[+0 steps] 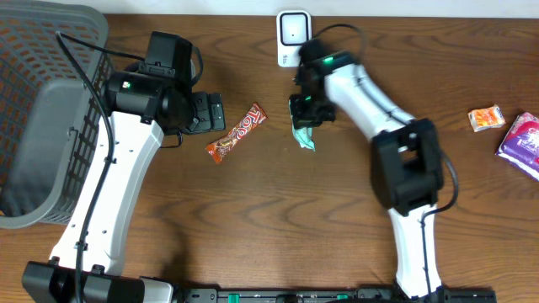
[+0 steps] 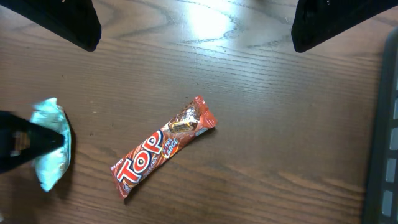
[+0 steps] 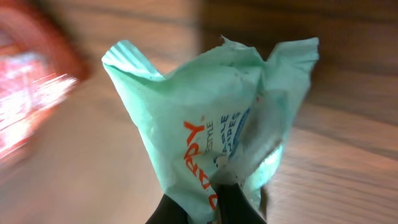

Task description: Scan the item barcode

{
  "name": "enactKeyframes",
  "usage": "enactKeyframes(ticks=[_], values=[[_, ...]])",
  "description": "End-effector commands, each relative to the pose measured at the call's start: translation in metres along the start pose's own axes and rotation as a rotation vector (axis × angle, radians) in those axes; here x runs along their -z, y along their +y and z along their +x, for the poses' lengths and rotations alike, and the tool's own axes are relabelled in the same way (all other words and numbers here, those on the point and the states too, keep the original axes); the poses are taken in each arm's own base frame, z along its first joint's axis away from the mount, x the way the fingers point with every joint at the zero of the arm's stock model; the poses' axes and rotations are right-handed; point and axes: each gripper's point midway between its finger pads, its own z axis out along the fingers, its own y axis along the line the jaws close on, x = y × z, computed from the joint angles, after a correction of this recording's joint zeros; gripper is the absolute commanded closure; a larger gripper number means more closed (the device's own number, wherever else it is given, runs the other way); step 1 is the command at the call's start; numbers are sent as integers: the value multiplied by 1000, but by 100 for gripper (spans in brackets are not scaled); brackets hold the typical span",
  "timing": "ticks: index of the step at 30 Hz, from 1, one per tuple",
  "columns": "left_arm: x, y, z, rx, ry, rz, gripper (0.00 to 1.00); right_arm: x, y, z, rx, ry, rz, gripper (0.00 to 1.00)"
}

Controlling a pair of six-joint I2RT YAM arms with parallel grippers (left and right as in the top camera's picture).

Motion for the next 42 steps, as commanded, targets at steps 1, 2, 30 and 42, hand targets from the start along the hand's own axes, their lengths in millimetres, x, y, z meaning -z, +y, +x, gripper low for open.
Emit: enactKeyframes(ticks=[1,2,30,42], values=[[-2,4,1,9,7,-14,2,36,44,7,105,56,-520,99],[-2,4,1,9,7,-14,2,44,41,6,107,47,-582,99],[-2,4,1,9,7,-14,2,105,-114,29,-159,-82,-337,29],[-2,4,1,9,7,-14,2,59,-104,43,-131,9,-93,18]])
